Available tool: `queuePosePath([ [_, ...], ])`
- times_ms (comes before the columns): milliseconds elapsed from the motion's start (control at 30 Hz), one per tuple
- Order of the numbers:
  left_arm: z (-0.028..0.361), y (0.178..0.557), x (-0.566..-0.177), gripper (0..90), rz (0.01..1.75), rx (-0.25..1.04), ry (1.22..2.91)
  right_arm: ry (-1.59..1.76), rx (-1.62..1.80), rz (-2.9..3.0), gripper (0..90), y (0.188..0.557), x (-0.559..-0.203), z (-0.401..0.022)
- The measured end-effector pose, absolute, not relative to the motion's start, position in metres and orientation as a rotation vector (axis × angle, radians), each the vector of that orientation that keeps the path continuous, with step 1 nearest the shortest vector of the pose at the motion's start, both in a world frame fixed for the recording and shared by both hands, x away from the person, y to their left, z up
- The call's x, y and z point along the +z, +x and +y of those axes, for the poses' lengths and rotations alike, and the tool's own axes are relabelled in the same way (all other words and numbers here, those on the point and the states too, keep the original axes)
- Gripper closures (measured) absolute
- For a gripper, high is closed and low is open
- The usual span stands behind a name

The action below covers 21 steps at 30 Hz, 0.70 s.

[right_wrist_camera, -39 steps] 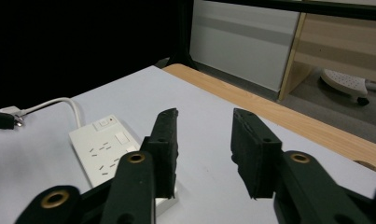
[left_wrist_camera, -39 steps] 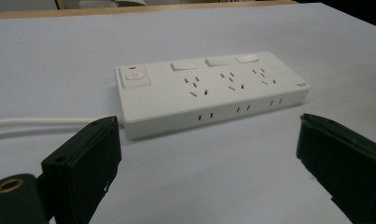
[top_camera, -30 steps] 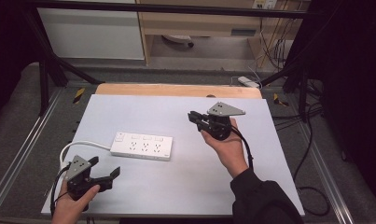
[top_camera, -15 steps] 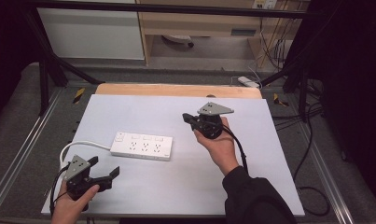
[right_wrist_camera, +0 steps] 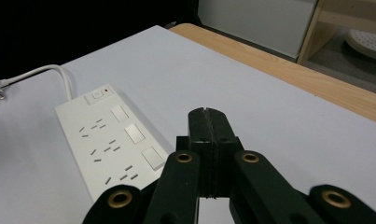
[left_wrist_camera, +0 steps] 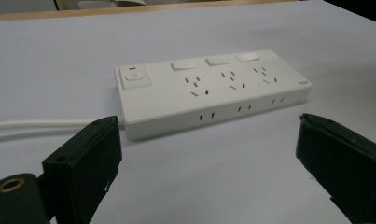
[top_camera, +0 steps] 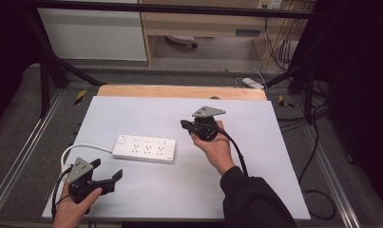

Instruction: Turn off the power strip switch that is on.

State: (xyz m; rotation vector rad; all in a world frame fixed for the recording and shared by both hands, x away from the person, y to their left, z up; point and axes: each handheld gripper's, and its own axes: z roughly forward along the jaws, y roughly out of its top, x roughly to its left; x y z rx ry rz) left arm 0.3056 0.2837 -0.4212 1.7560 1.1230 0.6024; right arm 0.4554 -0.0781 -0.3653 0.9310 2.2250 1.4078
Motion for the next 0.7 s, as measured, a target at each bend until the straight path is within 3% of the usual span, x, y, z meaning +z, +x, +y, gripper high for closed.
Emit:
queuePosePath([
  [700,0.282,0.306,-0.421,6.9,1.1,0.594,1.766,0.949,1.357,2.289,90.0,0.462,-0.387,-0.061],
])
